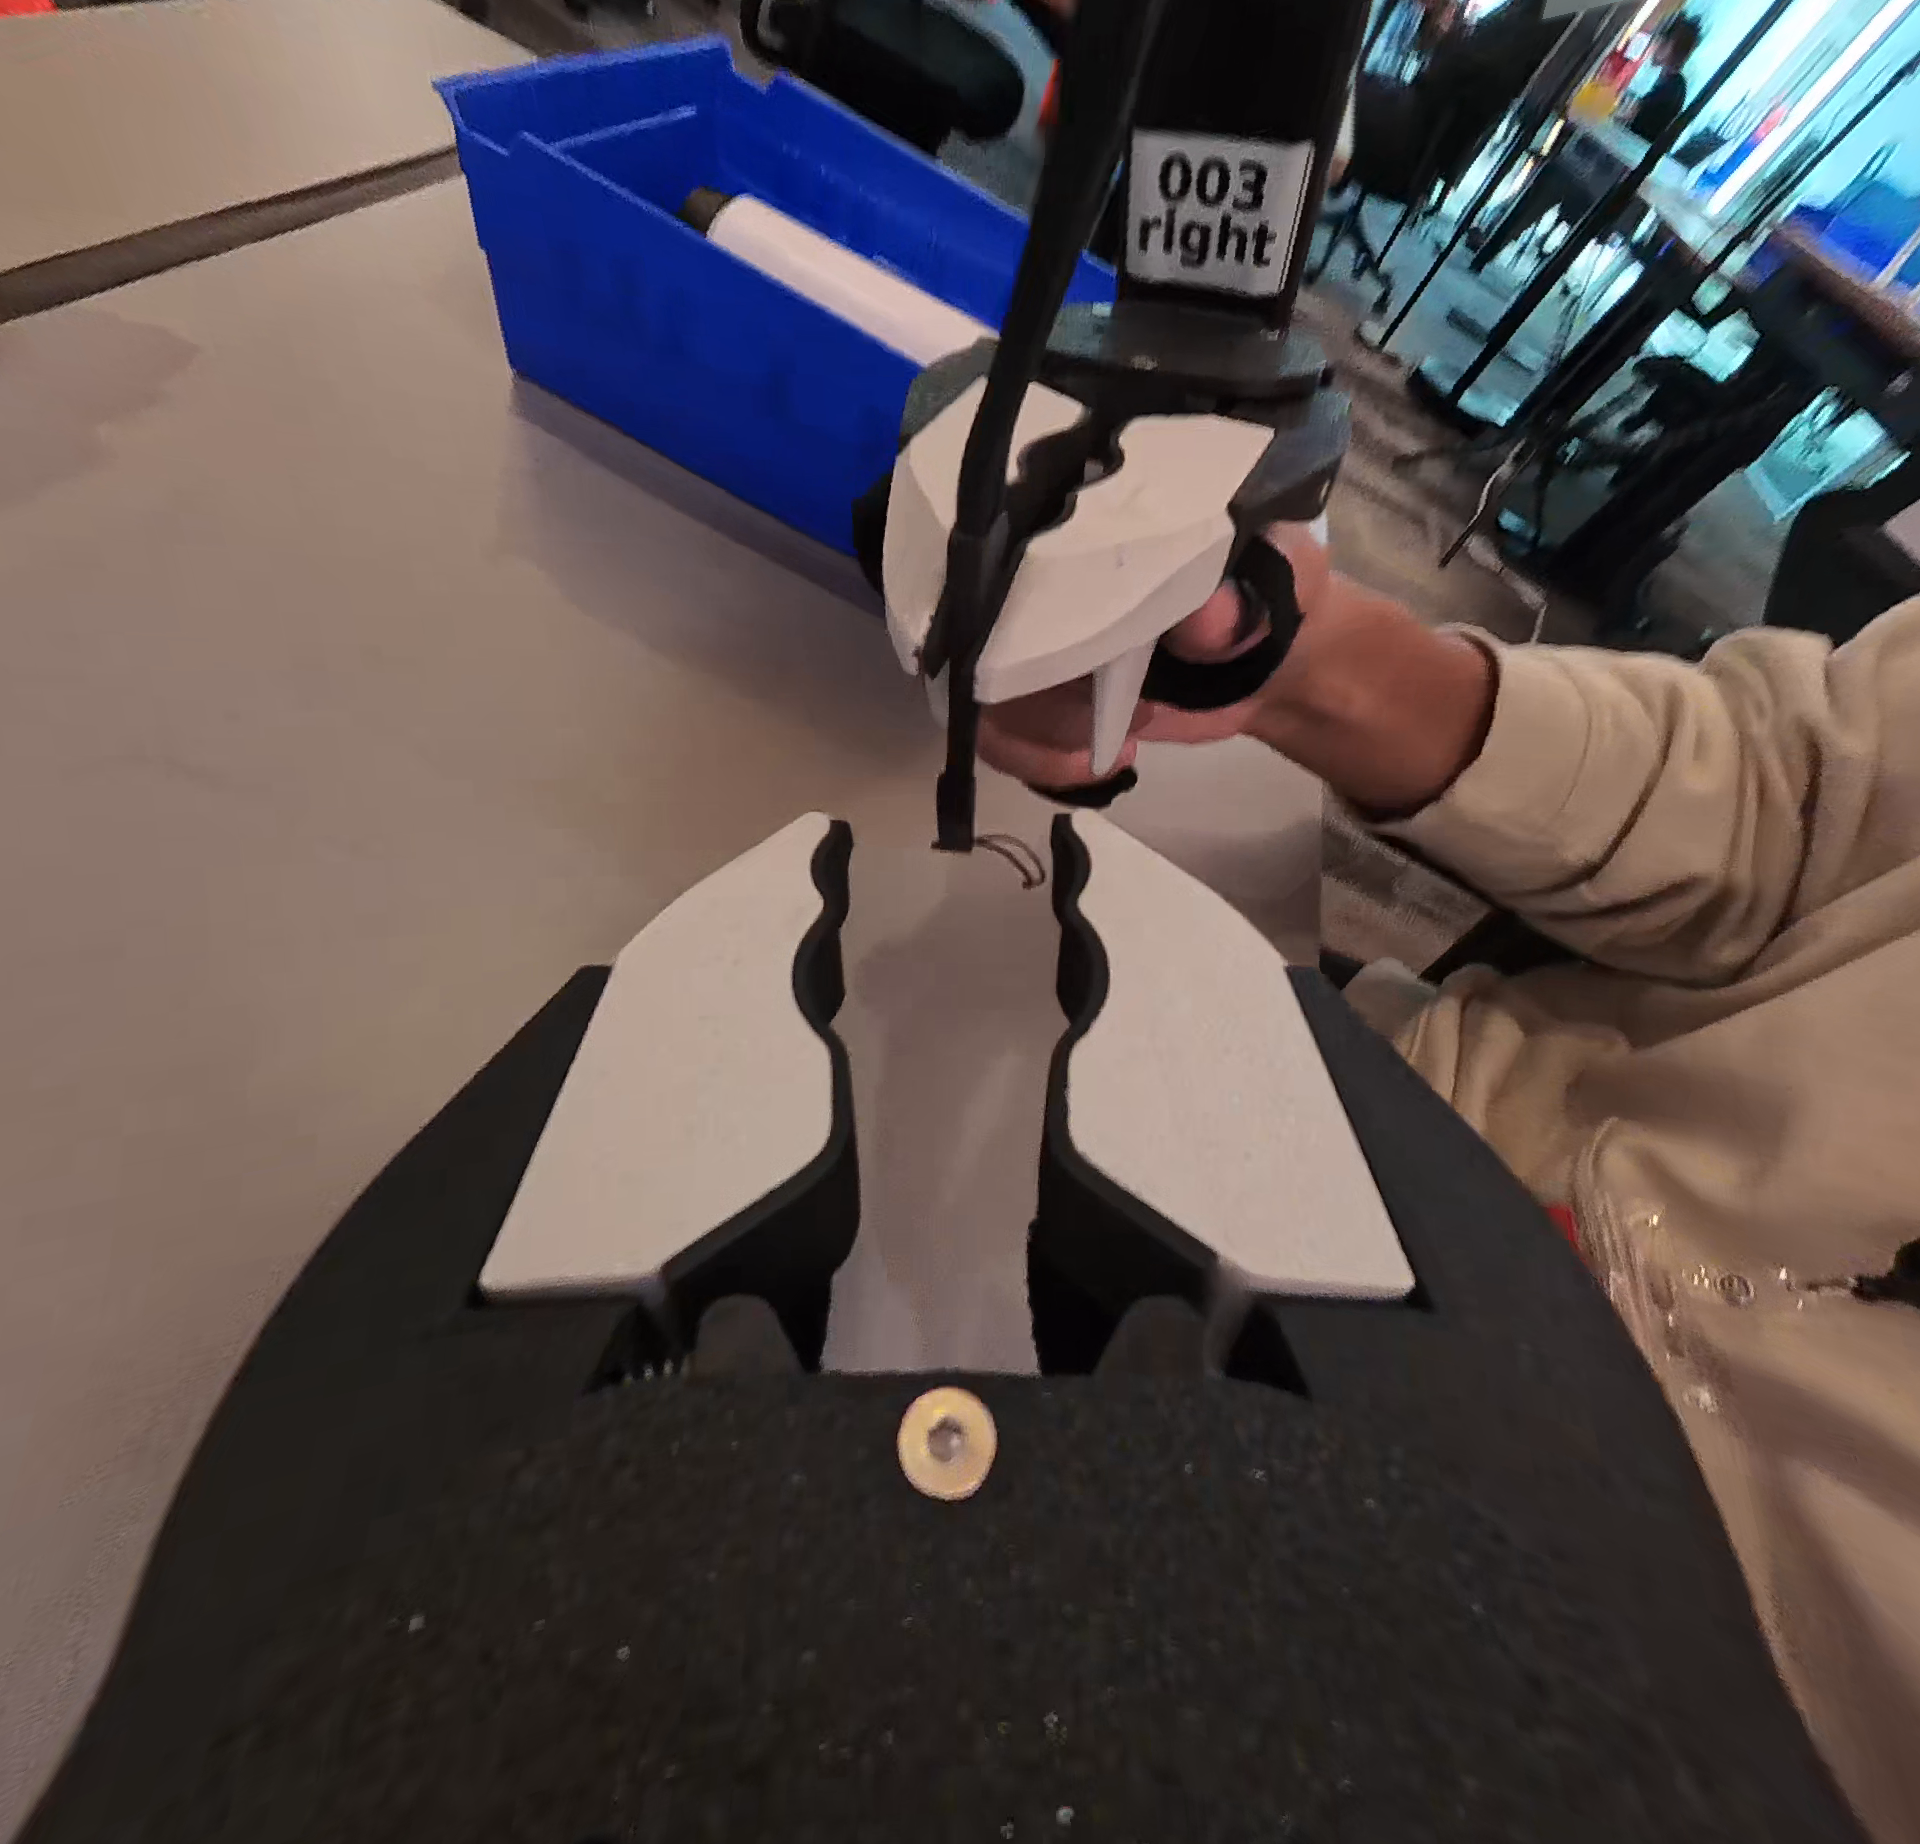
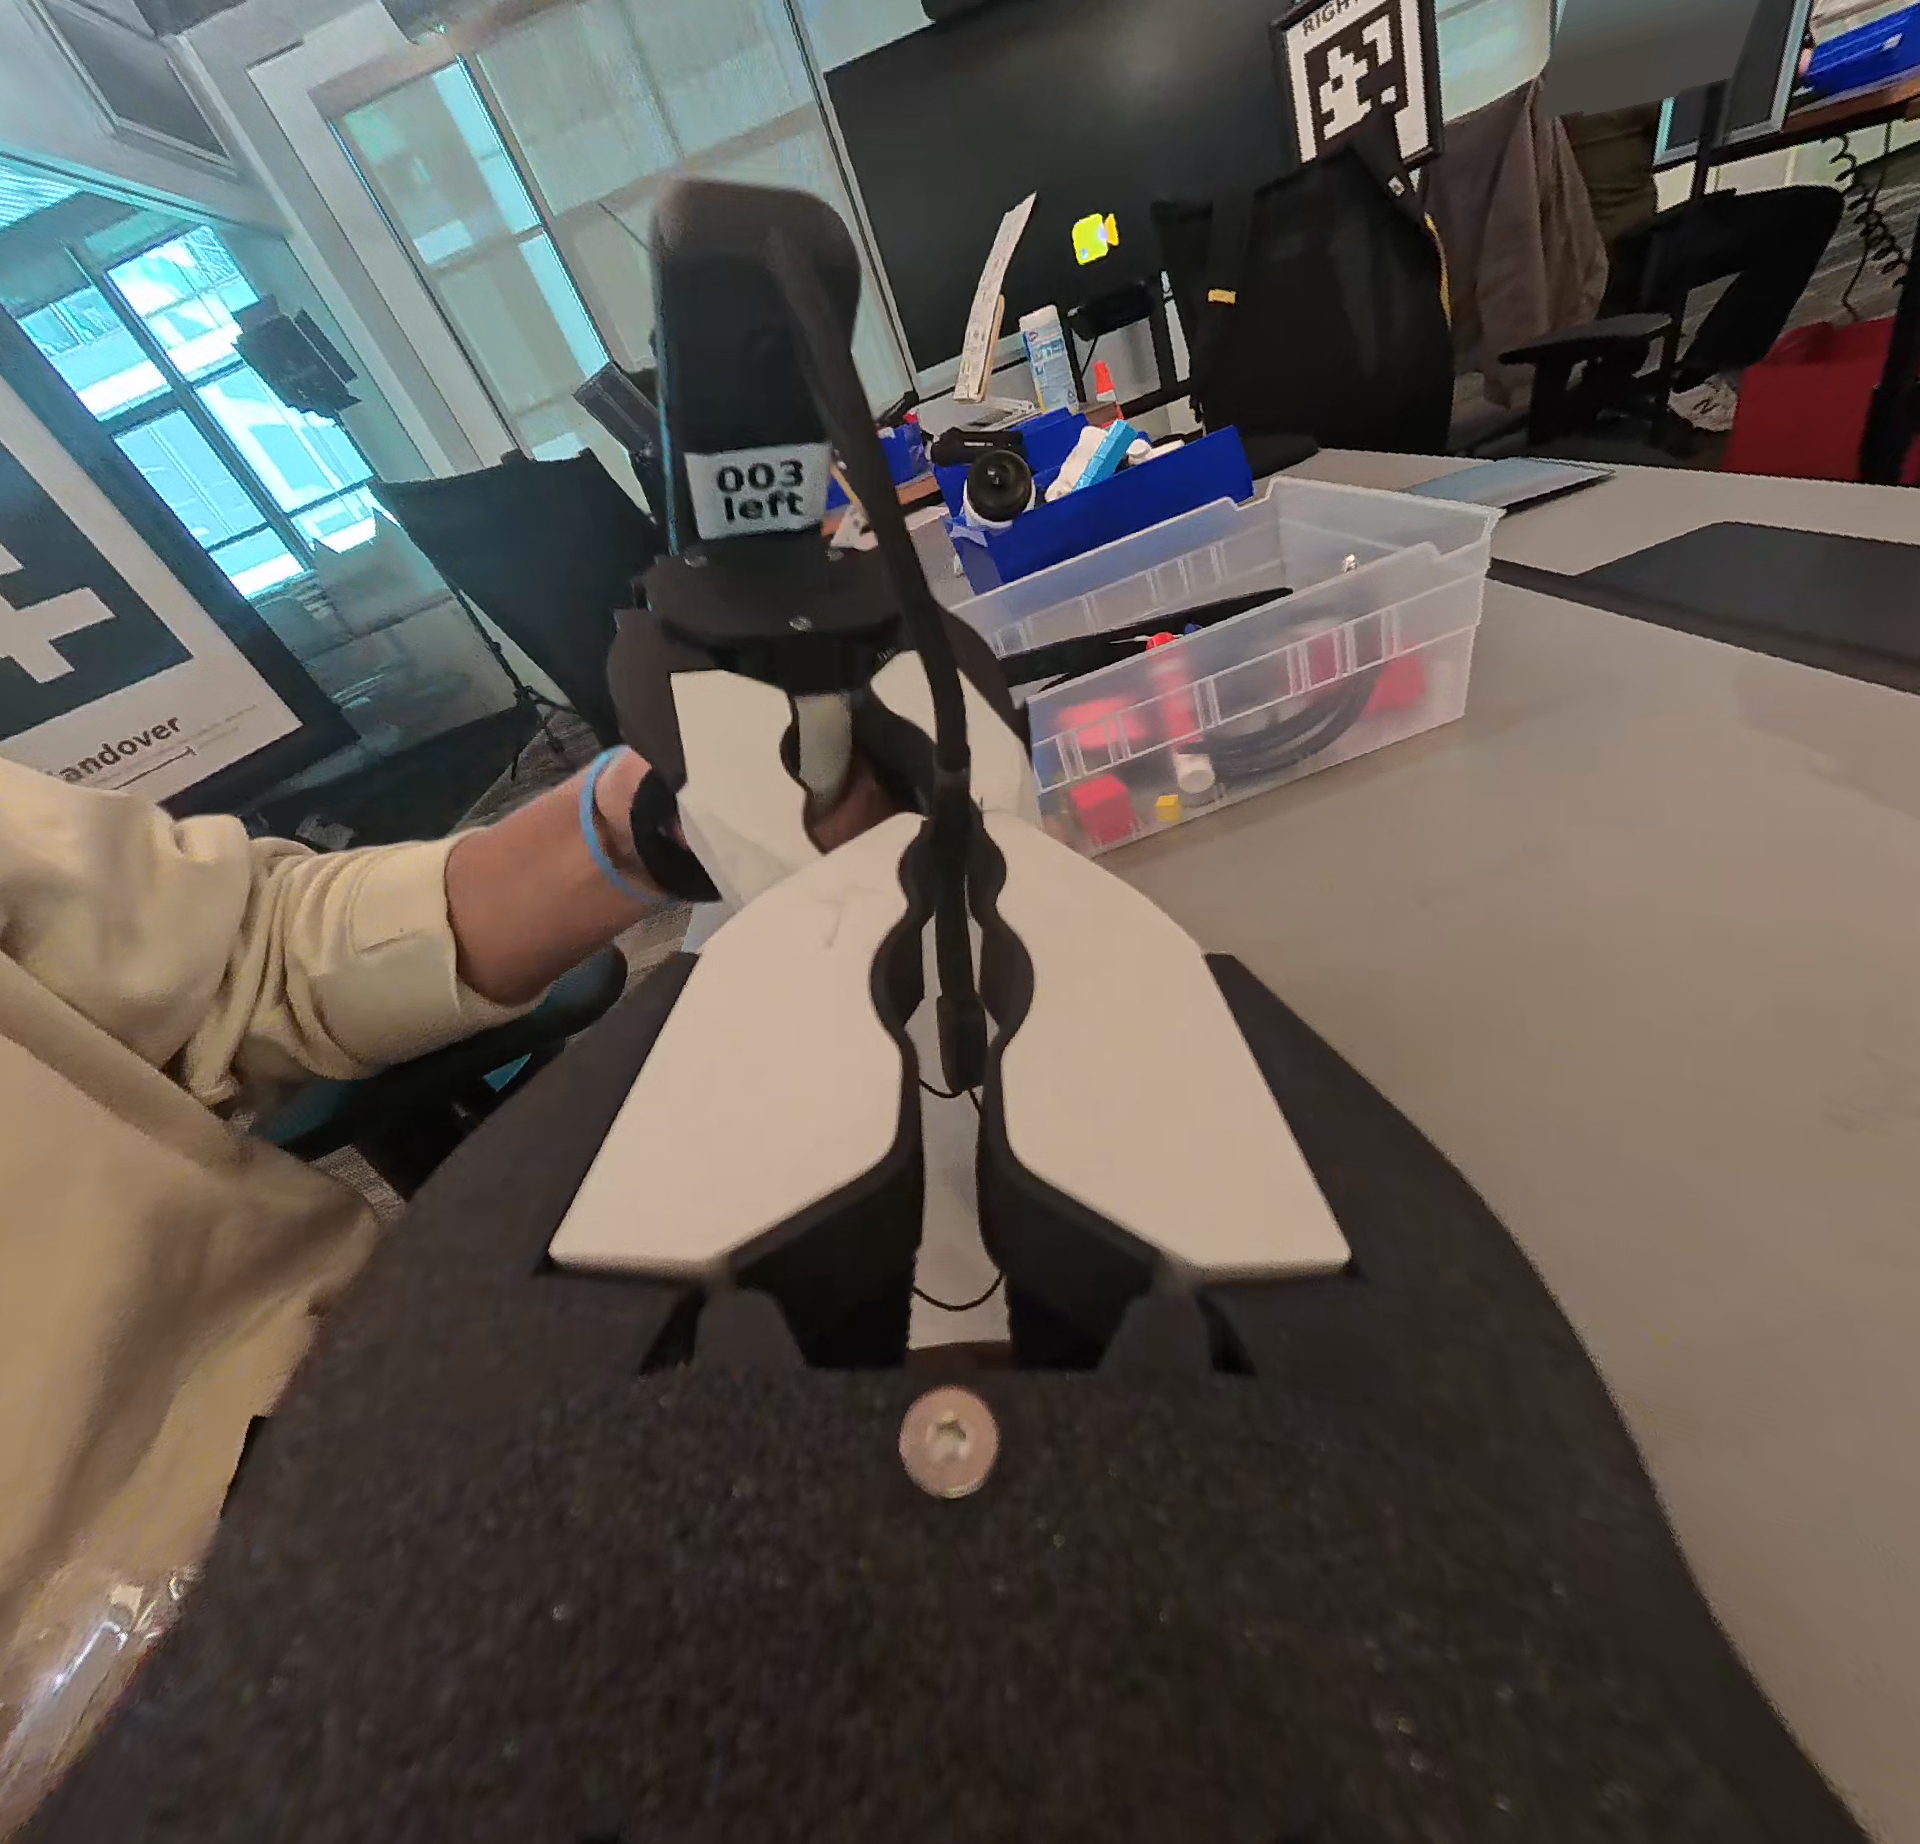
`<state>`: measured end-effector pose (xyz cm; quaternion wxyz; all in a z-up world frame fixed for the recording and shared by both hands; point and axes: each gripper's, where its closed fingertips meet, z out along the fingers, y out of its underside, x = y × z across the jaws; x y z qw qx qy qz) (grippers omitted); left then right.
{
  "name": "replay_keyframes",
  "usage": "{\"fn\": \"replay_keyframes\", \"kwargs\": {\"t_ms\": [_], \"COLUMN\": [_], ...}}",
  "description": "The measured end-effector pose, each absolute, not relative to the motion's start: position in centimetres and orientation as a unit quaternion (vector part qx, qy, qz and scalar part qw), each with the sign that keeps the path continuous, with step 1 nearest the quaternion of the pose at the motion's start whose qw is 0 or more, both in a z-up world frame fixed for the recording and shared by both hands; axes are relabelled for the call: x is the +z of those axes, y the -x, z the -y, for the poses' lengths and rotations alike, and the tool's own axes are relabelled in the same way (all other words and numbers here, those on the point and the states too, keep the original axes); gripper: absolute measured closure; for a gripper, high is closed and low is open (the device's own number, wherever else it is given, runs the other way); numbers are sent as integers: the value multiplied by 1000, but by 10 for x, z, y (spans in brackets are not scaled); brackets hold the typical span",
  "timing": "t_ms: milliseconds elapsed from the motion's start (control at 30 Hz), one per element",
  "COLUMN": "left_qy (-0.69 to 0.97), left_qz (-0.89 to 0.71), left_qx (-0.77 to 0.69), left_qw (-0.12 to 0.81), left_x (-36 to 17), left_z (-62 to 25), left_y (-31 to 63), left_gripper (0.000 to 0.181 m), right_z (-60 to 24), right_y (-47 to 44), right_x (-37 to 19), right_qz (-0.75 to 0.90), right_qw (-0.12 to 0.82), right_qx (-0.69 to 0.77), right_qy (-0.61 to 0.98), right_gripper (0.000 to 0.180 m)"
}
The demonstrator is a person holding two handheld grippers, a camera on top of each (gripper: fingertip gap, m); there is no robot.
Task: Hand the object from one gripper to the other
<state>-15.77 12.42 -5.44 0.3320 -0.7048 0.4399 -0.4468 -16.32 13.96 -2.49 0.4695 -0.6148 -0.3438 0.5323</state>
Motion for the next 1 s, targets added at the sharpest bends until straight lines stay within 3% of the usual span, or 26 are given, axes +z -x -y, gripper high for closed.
{"fn": "replay_keyframes", "kwargs": {"t_ms": [233,333,633,833,1000], "left_qy": [678,671,653,646,656], "left_qz": [-426,-429,-416,-437,-458], "left_qx": [-482,-476,-502,-496,-465], "left_qw": [356,373,385,383,378], "left_x": [-53,-53,-30,-23,-25], "left_z": [-121,-120,-125,-119,-119], "left_y": [143,139,164,171,182], "left_gripper": [154,174,175,175,175], "right_z": [-136,-137,-132,-127,-131], "right_y": [171,170,166,166,157], "right_x": [-22,-21,-34,-23,-21], "right_qz": [331,323,356,323,327], "right_qw": [470,472,474,460,477], "right_qx": [554,561,529,590,571], "right_qy": [602,599,608,579,582], "right_gripper": [174,175,174,174,163]}}
